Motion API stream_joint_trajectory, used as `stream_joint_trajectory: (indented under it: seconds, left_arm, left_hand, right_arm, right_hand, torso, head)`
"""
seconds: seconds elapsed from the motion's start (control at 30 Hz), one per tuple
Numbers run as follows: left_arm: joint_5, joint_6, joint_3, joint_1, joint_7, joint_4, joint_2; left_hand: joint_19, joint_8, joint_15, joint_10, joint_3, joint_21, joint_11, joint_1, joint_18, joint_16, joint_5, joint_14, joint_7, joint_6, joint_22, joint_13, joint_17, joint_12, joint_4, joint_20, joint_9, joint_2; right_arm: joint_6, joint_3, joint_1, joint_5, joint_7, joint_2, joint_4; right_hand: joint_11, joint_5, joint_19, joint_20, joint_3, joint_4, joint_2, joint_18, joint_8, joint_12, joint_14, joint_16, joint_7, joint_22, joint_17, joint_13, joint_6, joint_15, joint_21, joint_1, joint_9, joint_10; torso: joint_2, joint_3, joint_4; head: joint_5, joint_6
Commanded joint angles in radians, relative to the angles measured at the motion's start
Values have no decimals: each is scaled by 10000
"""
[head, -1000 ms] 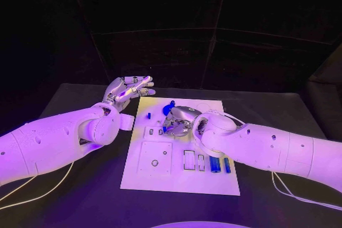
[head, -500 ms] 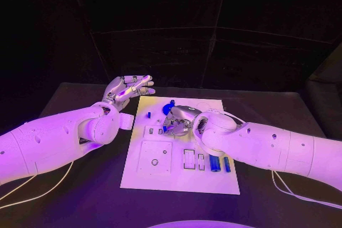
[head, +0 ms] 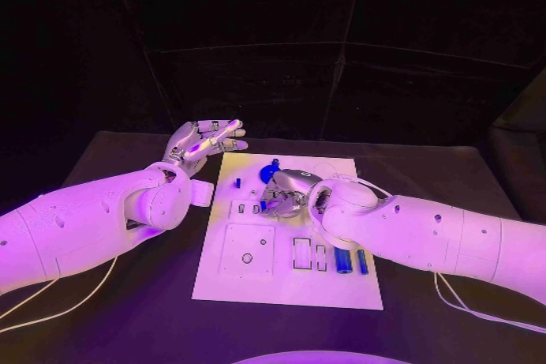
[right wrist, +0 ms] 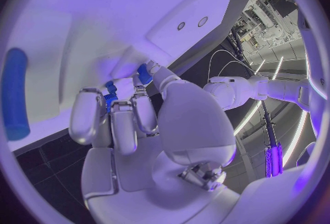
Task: Assemble the parts on the task board
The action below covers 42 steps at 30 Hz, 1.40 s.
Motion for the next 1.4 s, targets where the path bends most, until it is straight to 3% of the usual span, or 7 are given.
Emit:
stream_joint_trajectory:
  seconds: [0.03,0.33,0.77,1.03,1.2,1.27,1.4]
  left_arm:
    - [-43,116,8,16,25,10,6]
    - [-43,122,8,16,18,7,4]
    - [-43,132,8,16,1,8,-2]
    - [-48,118,8,16,-82,1,-2]
    - [-299,128,7,15,-333,-30,-14]
    - [-545,154,7,14,-575,-27,-40]
    - [-1263,330,7,13,-1271,-22,-100]
  left_hand:
    - [-66,-50,43,30,-8,-45,45,-15,64,-33,41,-9,140,93,-12,-3,13,-69,-68,34,-7,108]
    - [-66,-50,43,30,-8,-45,45,-15,64,-33,41,-9,140,93,-12,-3,13,-69,-68,34,-7,108]
    - [-66,-59,43,38,-13,-52,45,-13,66,-52,40,-5,141,100,-23,-3,18,-79,-91,36,-8,113]
    - [26,-67,31,50,-18,-6,38,-11,77,-59,40,24,133,110,-10,-3,29,-87,-115,25,-7,121]
    - [949,-39,-173,379,-97,528,-115,-108,73,111,43,580,-1,344,188,20,225,-34,-200,-204,8,171]
    - [1420,45,-362,890,-134,823,-289,-165,71,313,50,1081,-143,650,308,74,426,134,-214,-390,29,197]
    - [2432,236,-847,2040,-195,1488,-691,-283,56,981,54,2451,-479,1323,606,239,1028,468,-186,-879,77,199]
  right_arm:
    - [235,-35,-27,-67,-193,-6,-9]
    - [122,-35,-28,-69,-236,16,-8]
    - [-69,-36,-29,-69,-287,12,28]
    - [-1031,-36,-50,-69,94,-76,188]
    - [-1815,-32,-67,-3,880,-369,511]
    - [-2066,-23,-67,167,1402,-667,772]
    - [-2301,-9,5,927,2234,-1232,1200]
  right_hand:
    - [33,124,-18,94,-24,47,-51,-127,-132,-68,708,-49,40,-13,1030,68,-215,114,-23,-112,-18,-71]
    - [120,196,-26,173,-115,77,-171,-122,-226,-186,708,-51,125,-32,1034,-59,-534,194,-36,-212,-4,-184]
    - [181,-292,-40,249,-739,355,-412,-112,-196,-306,701,-64,169,-65,1023,-215,-931,257,-57,-577,21,-312]
    - [267,-305,-38,305,-1426,583,-585,-114,-211,-402,701,-65,262,-64,1032,-348,-1351,324,-59,-659,11,-430]
    - [330,-177,-21,351,-1907,708,-699,-120,-196,-406,706,-57,318,-31,1061,-375,-1588,372,-42,-481,11,-462]
    - [358,-221,-23,383,-2376,974,-804,-118,-171,-388,705,-57,357,-28,1065,-376,-1698,411,-39,-391,18,-458]
    - [380,-180,-43,417,-3015,1486,-785,-116,-100,-280,698,-69,376,-47,1041,-288,-1756,427,-43,-126,30,-385]
  torso:
    - [3,1,2]
    - [0,2,0]
    - [-2,1,3]
    - [0,10,-5]
    - [-11,24,-8]
    - [-32,26,-22]
    - [-33,8,-2]
  head:
    - [3,-9]
    - [5,-39]
    - [4,-63]
    - [11,-50]
    - [36,-31]
    - [44,-29]
    - [32,70]
